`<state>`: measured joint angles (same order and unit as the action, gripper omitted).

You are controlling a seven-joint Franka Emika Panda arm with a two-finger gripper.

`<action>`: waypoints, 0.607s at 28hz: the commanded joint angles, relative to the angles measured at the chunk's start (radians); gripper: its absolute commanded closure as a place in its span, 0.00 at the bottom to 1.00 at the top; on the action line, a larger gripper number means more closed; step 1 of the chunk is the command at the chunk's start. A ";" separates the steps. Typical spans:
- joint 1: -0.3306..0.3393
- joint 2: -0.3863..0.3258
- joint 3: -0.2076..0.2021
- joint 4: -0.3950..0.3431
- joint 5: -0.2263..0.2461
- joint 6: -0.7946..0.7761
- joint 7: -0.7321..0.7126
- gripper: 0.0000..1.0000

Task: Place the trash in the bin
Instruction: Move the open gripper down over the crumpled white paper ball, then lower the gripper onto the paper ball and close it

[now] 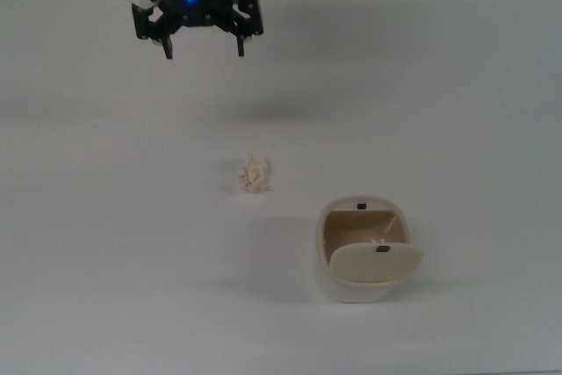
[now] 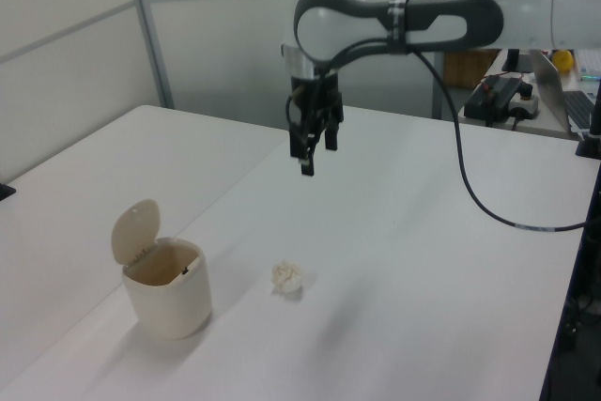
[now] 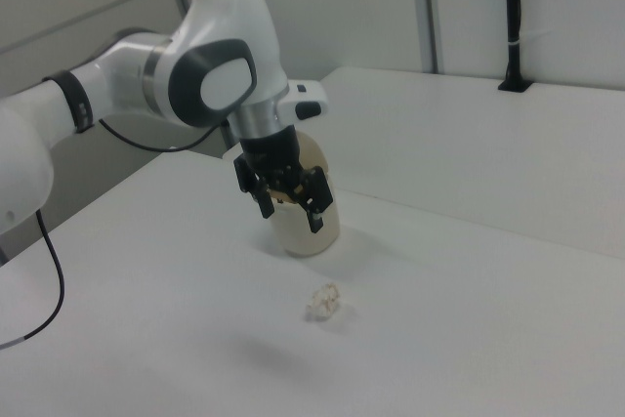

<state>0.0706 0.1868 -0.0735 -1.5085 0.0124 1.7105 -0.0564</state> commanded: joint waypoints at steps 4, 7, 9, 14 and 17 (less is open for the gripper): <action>0.005 0.080 0.055 -0.082 -0.002 0.175 0.096 0.00; 0.038 0.114 0.057 -0.082 -0.026 0.193 0.102 0.00; 0.046 0.137 0.058 -0.099 -0.054 0.215 0.133 0.00; 0.061 0.143 0.058 -0.159 -0.083 0.283 0.165 0.00; 0.061 0.151 0.057 -0.177 -0.086 0.302 0.165 0.00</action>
<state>0.1292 0.3571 -0.0138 -1.6211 -0.0532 1.9585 0.0862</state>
